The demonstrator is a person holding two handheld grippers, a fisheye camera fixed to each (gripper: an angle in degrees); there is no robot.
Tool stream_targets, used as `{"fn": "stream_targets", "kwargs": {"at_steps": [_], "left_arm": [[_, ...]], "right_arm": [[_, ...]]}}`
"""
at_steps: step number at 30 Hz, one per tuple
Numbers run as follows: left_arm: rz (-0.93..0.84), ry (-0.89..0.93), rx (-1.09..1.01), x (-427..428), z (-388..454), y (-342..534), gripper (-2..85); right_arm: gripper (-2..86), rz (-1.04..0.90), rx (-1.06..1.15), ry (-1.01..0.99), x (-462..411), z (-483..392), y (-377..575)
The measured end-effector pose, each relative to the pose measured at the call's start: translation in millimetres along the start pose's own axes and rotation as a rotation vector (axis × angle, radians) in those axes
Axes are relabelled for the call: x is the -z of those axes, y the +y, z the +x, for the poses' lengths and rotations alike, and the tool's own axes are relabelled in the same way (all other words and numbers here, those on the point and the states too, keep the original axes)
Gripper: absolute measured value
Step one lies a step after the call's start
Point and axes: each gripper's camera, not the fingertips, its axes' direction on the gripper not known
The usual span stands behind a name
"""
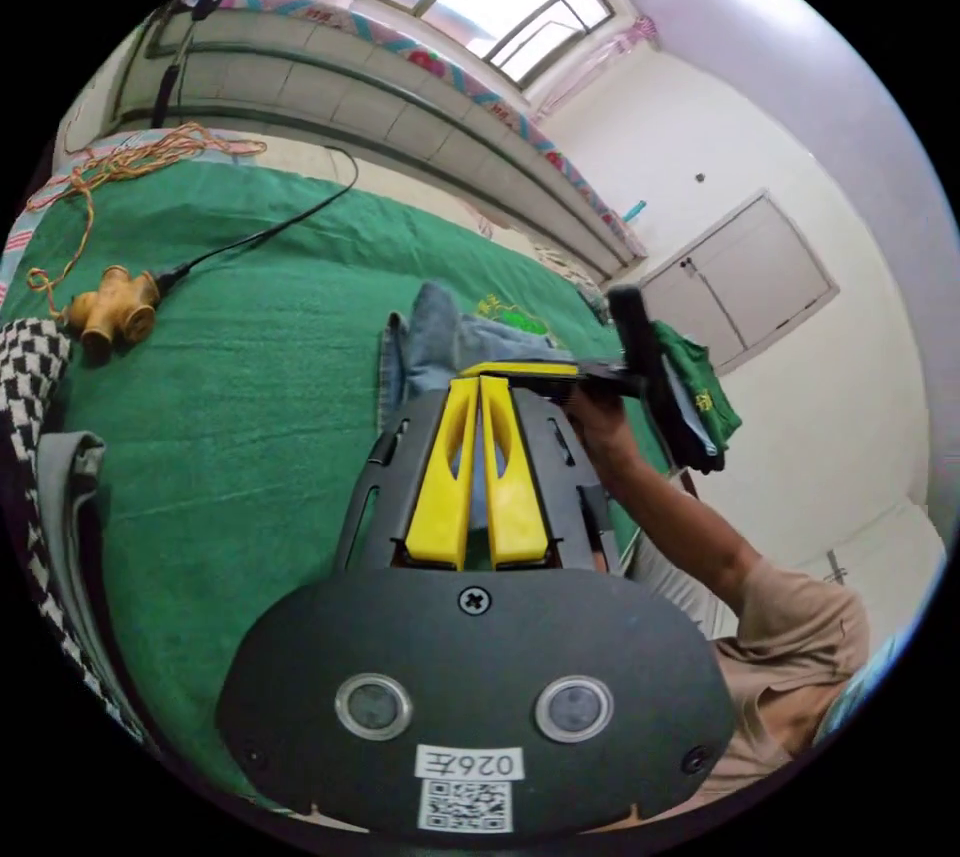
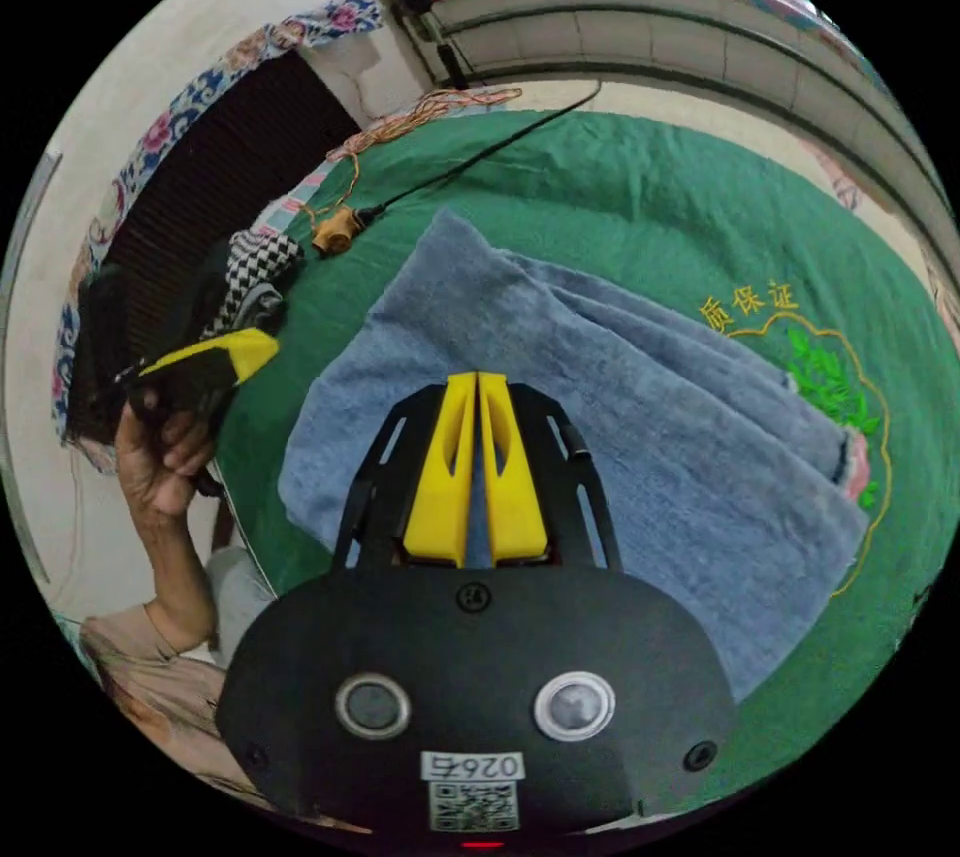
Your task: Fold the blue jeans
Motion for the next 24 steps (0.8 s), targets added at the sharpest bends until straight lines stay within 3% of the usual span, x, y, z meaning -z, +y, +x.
{"fn": "stream_targets", "kwargs": {"at_steps": [4,7,9,13,16,20,22,23,24], "left_arm": [[-0.041,0.021,-0.119,-3,26,-14,-1.0],[-0.2,-0.198,-0.149,-37,36,-26,-1.0],[-0.358,-0.355,-0.195,-77,33,-28,-0.9],[-0.332,-0.307,-0.171,-53,38,-36,-0.9],[-0.199,-0.31,-0.245,-20,61,-38,-0.8],[-0.142,-0.107,-0.371,-21,91,-45,-0.8],[-0.23,-0.242,-0.373,-49,93,-48,-0.8],[-0.352,-0.45,-0.343,-78,84,-47,-0.8],[-0.349,-0.462,-0.376,-89,82,-45,-0.8]], "right_arm": [[-1.0,0.004,-0.017,-0.048,30,14,6],[-1.0,0.04,0.039,0.036,54,5,12],[-1.0,-0.044,0.096,0.132,52,1,5],[-1.0,-0.046,0.145,0.234,92,-11,13],[-1.0,0.001,0.247,0.319,141,-22,55],[-0.9,0.05,0.334,0.327,184,-19,132],[-0.9,-0.008,0.359,0.319,185,-8,176],[-0.9,-0.051,0.363,0.313,179,-4,184],[-0.9,-0.109,0.353,0.31,165,4,197]]}}
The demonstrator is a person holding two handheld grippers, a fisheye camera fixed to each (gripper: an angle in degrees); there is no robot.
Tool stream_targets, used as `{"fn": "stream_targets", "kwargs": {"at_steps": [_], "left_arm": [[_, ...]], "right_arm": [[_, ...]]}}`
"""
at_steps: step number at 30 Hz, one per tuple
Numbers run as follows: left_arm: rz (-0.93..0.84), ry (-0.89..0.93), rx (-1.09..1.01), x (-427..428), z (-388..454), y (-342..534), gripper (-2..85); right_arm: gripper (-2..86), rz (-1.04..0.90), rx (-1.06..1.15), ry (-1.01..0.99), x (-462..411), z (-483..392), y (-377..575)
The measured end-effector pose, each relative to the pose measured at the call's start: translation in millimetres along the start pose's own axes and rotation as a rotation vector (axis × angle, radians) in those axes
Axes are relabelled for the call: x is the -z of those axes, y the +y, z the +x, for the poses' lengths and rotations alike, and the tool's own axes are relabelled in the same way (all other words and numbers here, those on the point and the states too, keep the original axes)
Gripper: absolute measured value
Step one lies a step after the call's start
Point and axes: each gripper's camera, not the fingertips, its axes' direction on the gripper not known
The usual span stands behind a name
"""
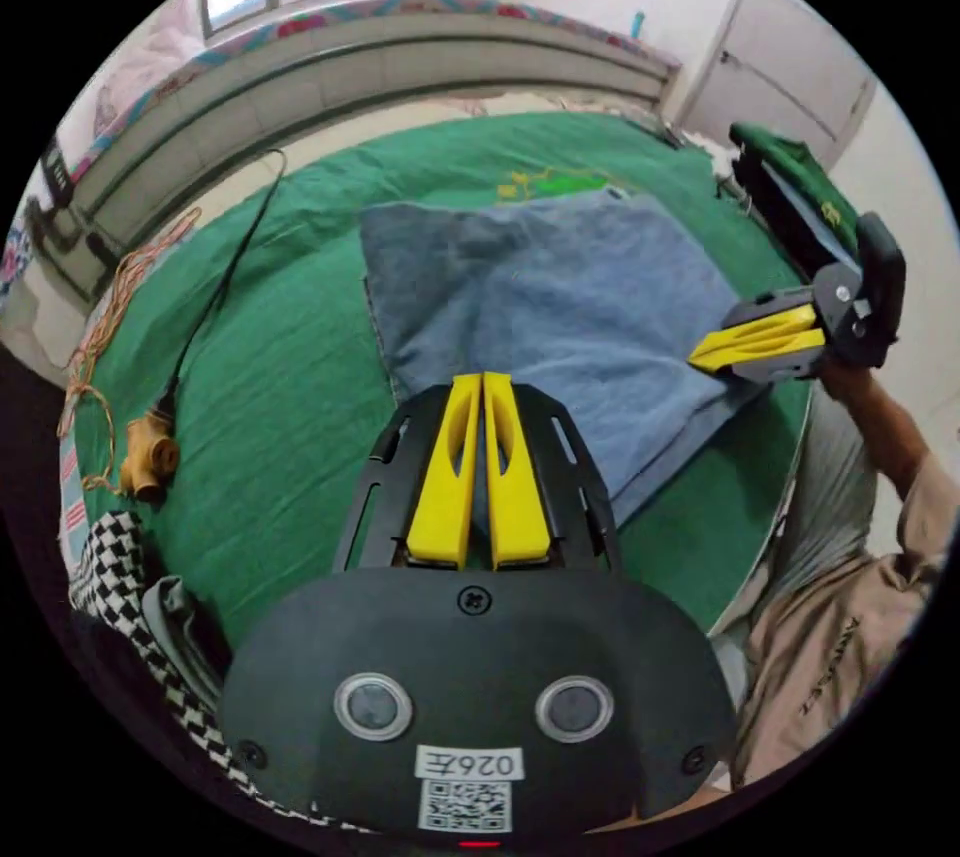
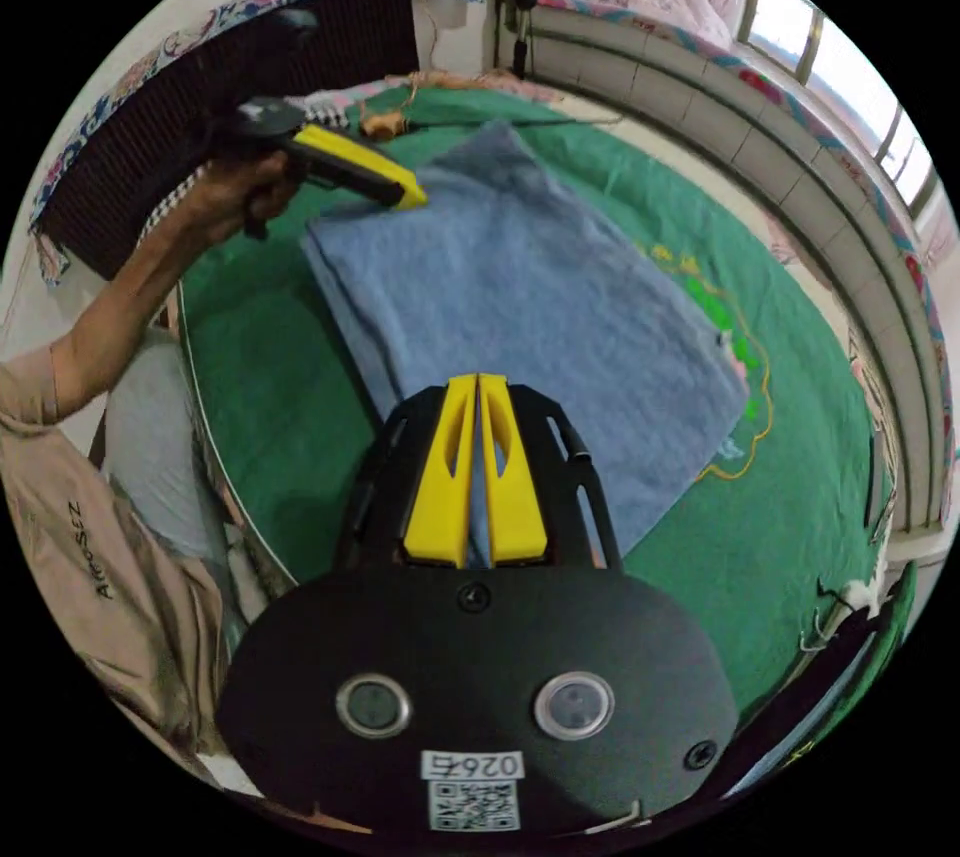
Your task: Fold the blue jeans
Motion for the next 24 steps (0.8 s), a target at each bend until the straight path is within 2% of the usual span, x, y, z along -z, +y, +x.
{"fn": "stream_targets", "kwargs": {"at_steps": [1,4,8,9,10,11,13,15,19,21,22,24], "left_arm": [[0.041,0.01,0.014,4,-2,2,-0.8],[0.019,0.107,0.113,27,-17,0,-0.8],[0.24,0.225,-0.044,66,-4,1,-0.8],[0.216,0.228,-0.066,59,1,-6,-0.8],[0.173,0.218,-0.067,51,4,-11,-0.8],[0.019,0.203,-0.067,26,9,-21,-0.9],[0.025,0.208,-0.028,22,6,-25,-0.9],[0.01,0.295,-0.028,42,-6,-27,-0.7],[0.195,0.22,0.116,85,-36,-9,-0.4],[0.352,0.274,0.235,104,-61,6,0.3],[0.378,0.306,0.251,106,-66,9,0.5],[0.39,0.396,0.319,100,-81,12,6.7]], "right_arm": [[-0.9,0.096,-0.005,0.024,2,-1,16],[-0.9,0.166,-0.026,0.046,23,1,37],[-0.9,0.159,0.14,0.119,40,-14,37],[-0.9,0.103,0.137,0.14,32,-15,34],[-1.0,0.126,0.124,0.163,34,-13,36],[-1.0,0.122,0.127,0.164,37,-12,37],[-1.2,0.067,0.114,0.146,54,2,37],[-1.3,0.092,0.127,0.115,75,16,42],[-1.3,0.389,-0.049,0.166,146,71,80],[-1.3,0.432,-0.163,0.139,167,104,95],[-1.3,0.428,-0.237,0.084,176,127,104],[-1.2,0.407,-0.356,-0.013,180,162,114]]}}
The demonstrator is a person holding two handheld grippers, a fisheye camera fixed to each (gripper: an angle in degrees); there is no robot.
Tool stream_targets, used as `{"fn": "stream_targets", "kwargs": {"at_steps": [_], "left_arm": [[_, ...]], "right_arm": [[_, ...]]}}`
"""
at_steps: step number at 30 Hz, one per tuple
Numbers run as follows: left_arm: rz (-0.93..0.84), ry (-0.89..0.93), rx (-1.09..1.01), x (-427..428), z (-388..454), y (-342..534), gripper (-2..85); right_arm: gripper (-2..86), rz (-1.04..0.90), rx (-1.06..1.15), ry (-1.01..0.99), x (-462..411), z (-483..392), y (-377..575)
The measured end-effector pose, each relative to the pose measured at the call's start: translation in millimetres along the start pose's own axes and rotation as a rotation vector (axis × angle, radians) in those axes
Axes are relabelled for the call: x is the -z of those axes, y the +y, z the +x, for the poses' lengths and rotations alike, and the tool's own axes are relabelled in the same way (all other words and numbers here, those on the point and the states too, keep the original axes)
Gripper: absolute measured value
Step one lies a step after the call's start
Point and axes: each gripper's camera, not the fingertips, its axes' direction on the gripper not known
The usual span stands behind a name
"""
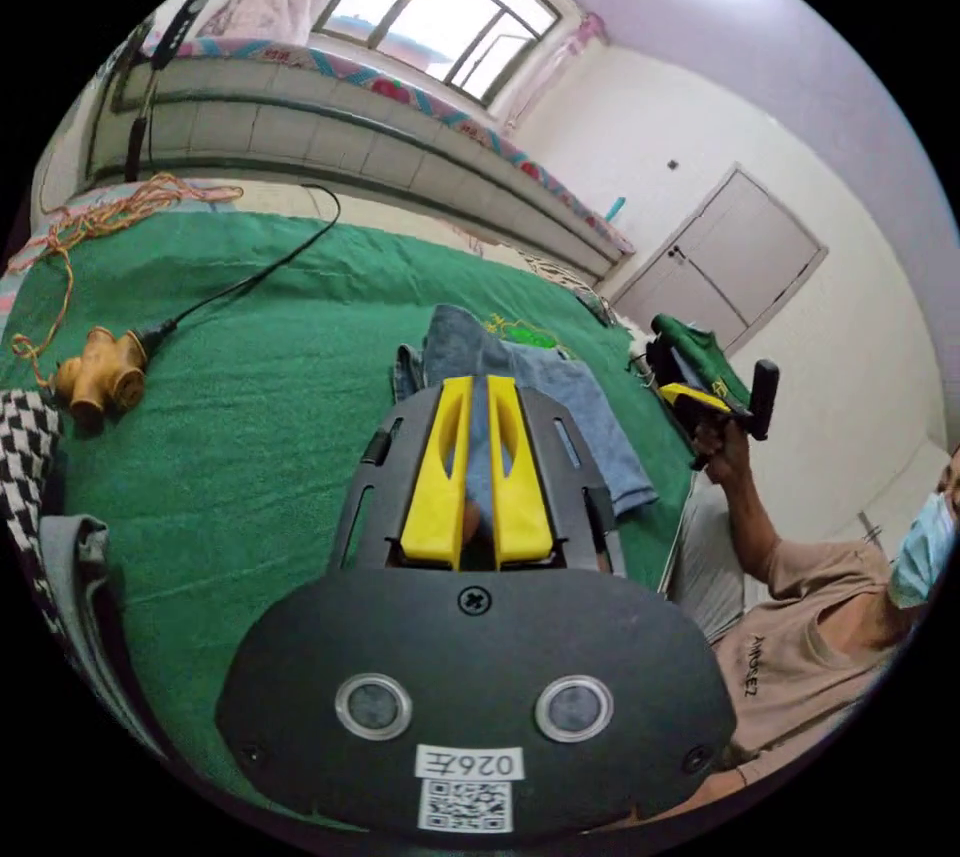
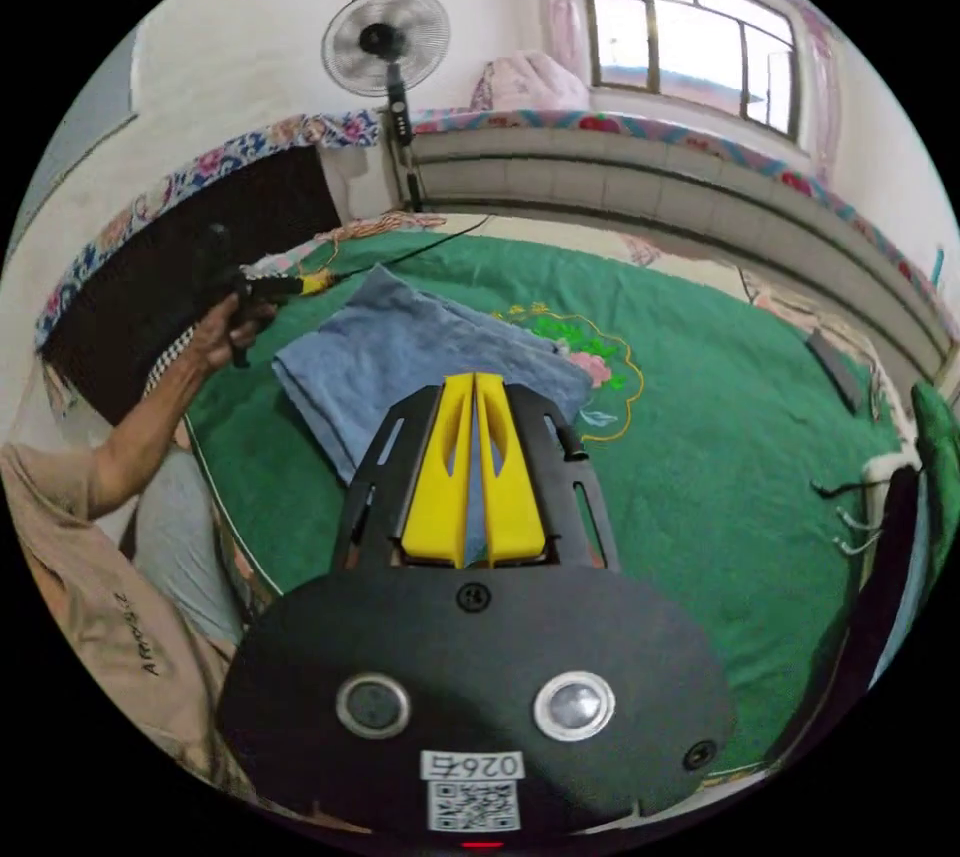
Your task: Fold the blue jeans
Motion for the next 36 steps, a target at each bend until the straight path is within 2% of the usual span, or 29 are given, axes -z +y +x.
{"fn": "stream_targets", "kwargs": {"at_steps": [3,5,8,10,11,13,15,18,20,22,23,24,25,27,28,30,31,32,33,36], "left_arm": [[-0.072,0.004,0.031,-9,-4,-6,12.3],[-0.106,0.052,-0.005,-9,9,-12,12.0],[-0.219,0.099,-0.223,-12,56,-19,3.2],[-0.364,0.008,-0.394,-29,83,-13,0.3],[-0.501,-0.154,-0.425,-50,87,-6,-0.2],[-0.444,-0.094,-0.349,-44,79,-10,-0.7],[-0.437,0.021,-0.223,-28,64,-17,-0.8],[-0.285,0.005,-0.19,12,64,-21,-0.7],[-0.165,-0.032,-0.149,34,65,-23,-0.3],[-0.072,-0.111,-0.088,47,62,-24,1.3],[-0.052,-0.159,-0.038,48,58,-24,3.7],[-0.07,-0.177,-0.021,45,54,-25,15.1],[-0.089,-0.18,-0.005,42,52,-26,20.8],[-0.231,-0.118,0.031,22,41,-30,26.0],[-0.268,-0.089,0.034,16,39,-29,25.9],[-0.229,-0.127,0.013,21,49,-28,19.0],[-0.262,-0.057,0.009,19,50,-29,18.0],[-0.344,0.124,0.044,9,49,-30,16.1],[-0.37,0.185,0.082,5,48,-30,14.9],[-0.36,0.137,0.085,15,54,-30,13.7]], "right_arm": [[-1.1,-0.057,-0.152,-0.103,-5,42,-2],[-1.0,-0.074,-0.189,-0.142,-10,53,-4],[-1.0,-0.134,-0.128,-0.185,-20,51,-12],[-1.0,-0.229,-0.026,-0.196,-36,37,-19],[-1.0,-0.272,0.004,-0.194,-43,33,-20],[-1.1,-0.518,0.115,-0.127,-82,16,-17],[-1.2,-0.608,0.211,0.0,-100,2,-14],[-1.3,-0.569,0.281,0.122,-99,-9,-18],[-1.1,-0.53,0.245,0.191,-95,-1,-21],[-0.5,-0.466,0.103,0.162,-87,23,-26],[0.0,-0.445,0.062,0.129,-85,30,-27],[1.0,-0.403,-0.034,0.056,-80,46,-28],[6.3,-0.368,-0.13,-0.001,-77,62,-27],[10.0,-0.36,-0.233,-0.034,-80,81,-23],[10.8,-0.362,-0.276,-0.05,-84,90,-19],[11.2,-0.36,-0.347,-0.102,-95,101,-13],[11.2,-0.364,-0.39,-0.161,-106,108,-9],[10.7,-0.365,-0.413,-0.192,-113,111,-7],[9.7,-0.344,-0.452,-0.194,-118,116,-4],[8.6,-0.294,-0.463,-0.238,-128,116,1]]}}
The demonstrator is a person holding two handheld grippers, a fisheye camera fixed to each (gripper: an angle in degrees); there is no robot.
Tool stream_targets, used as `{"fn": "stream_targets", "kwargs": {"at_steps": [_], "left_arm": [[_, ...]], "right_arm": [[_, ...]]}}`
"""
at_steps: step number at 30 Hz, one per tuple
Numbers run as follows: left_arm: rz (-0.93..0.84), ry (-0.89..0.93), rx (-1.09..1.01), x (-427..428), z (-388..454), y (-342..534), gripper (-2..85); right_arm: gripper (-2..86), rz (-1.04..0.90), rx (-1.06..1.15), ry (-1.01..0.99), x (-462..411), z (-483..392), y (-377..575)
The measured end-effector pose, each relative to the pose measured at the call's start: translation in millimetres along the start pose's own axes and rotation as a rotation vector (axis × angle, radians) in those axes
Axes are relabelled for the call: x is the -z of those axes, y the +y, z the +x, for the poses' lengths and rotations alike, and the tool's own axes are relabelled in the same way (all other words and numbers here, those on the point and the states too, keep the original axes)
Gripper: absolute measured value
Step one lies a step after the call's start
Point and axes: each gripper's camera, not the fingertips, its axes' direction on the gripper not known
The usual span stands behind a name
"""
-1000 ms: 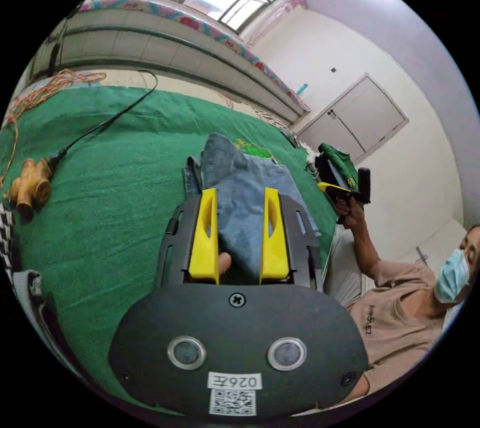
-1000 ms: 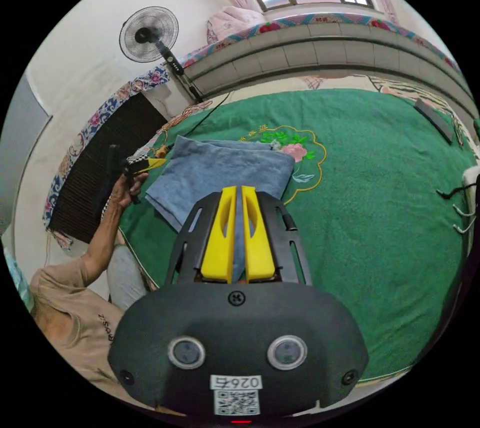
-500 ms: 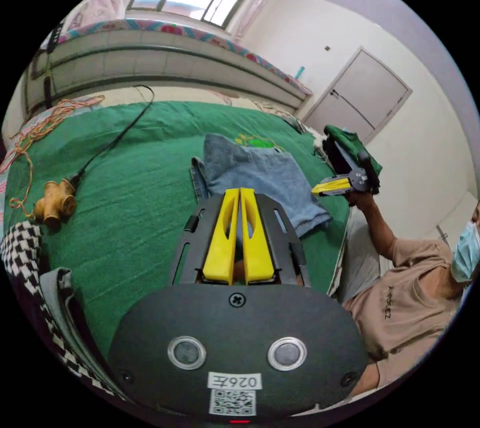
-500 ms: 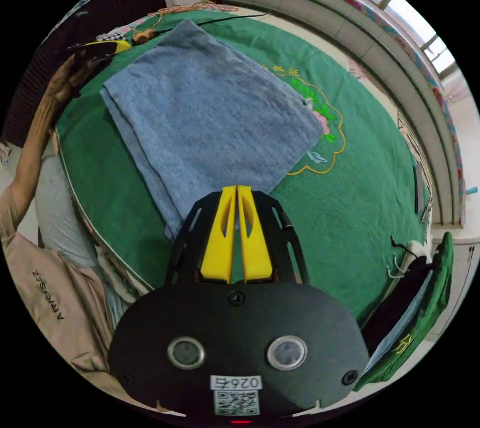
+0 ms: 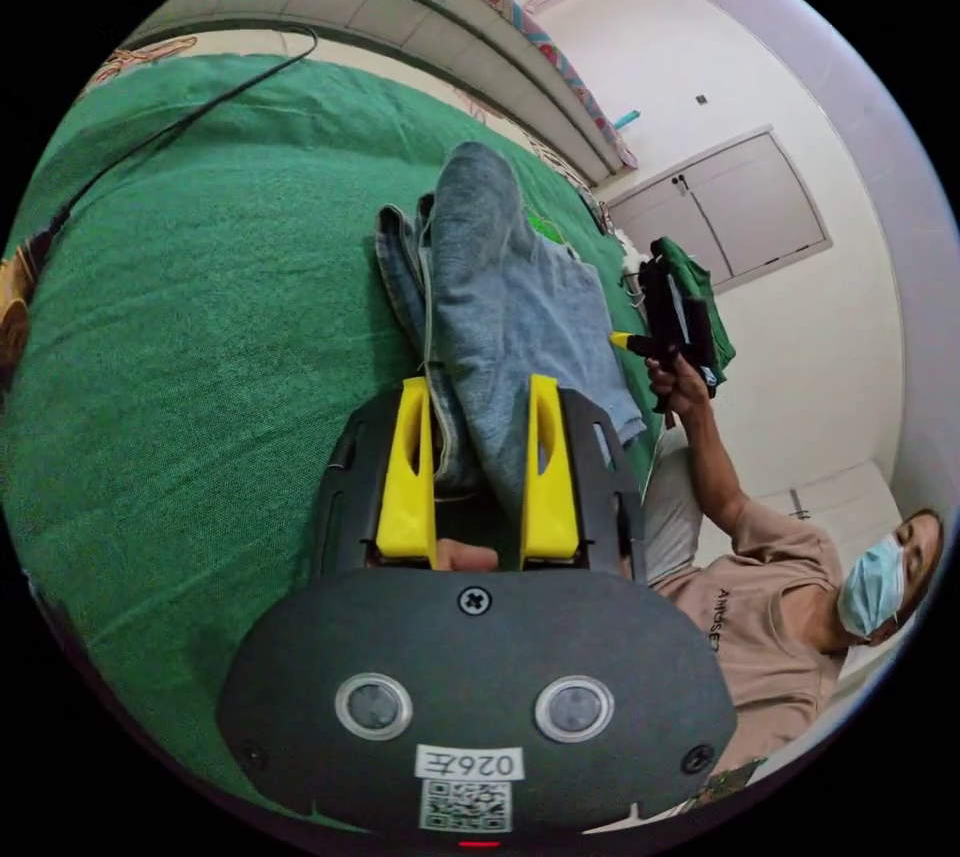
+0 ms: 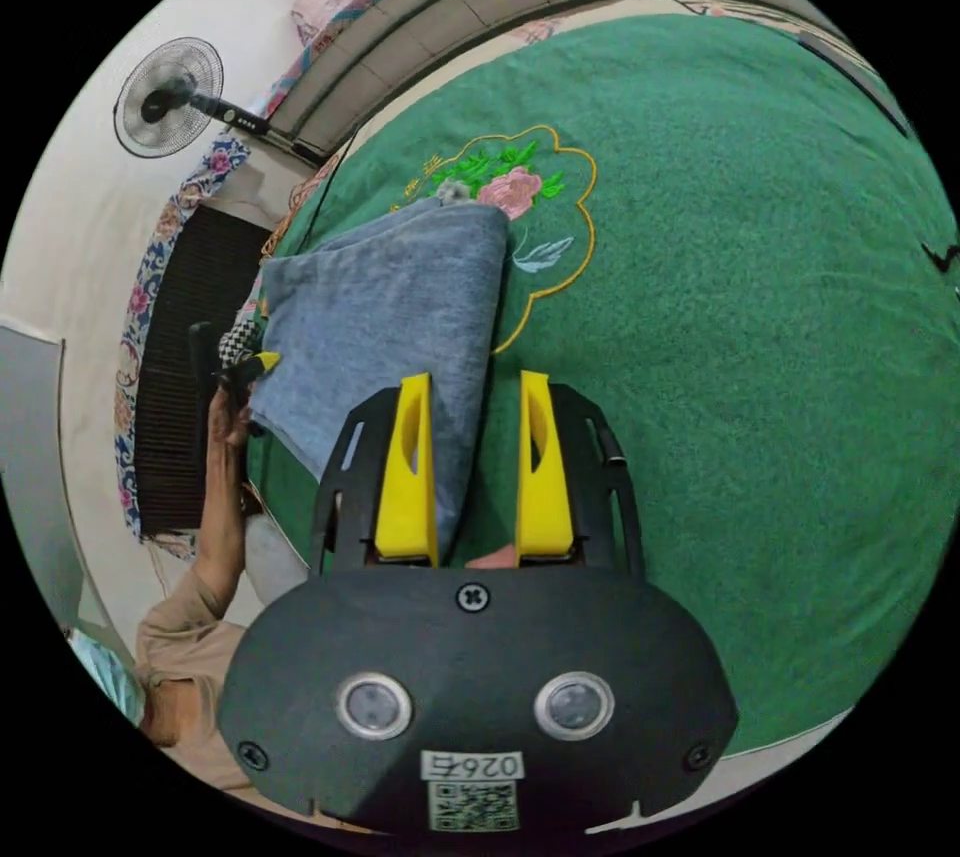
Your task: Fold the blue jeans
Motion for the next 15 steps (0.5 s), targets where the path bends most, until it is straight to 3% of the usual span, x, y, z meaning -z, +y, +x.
{"fn": "stream_targets", "kwargs": {"at_steps": [4,9,12,15], "left_arm": [[0.028,0.046,-0.01,10,7,10,13.3],[0.089,0.052,-0.024,16,28,23,13.2],[0.092,0.018,-0.021,24,41,29,11.1],[0.144,0.043,0.028,37,52,44,8.7]], "right_arm": [[8.0,-0.004,0.0,-0.281,-35,4,9],[5.5,0.078,-0.037,-0.347,-73,-8,28],[3.5,0.085,0.024,-0.324,-96,-37,42],[0.5,0.133,0.102,-0.146,-110,-87,63]]}}
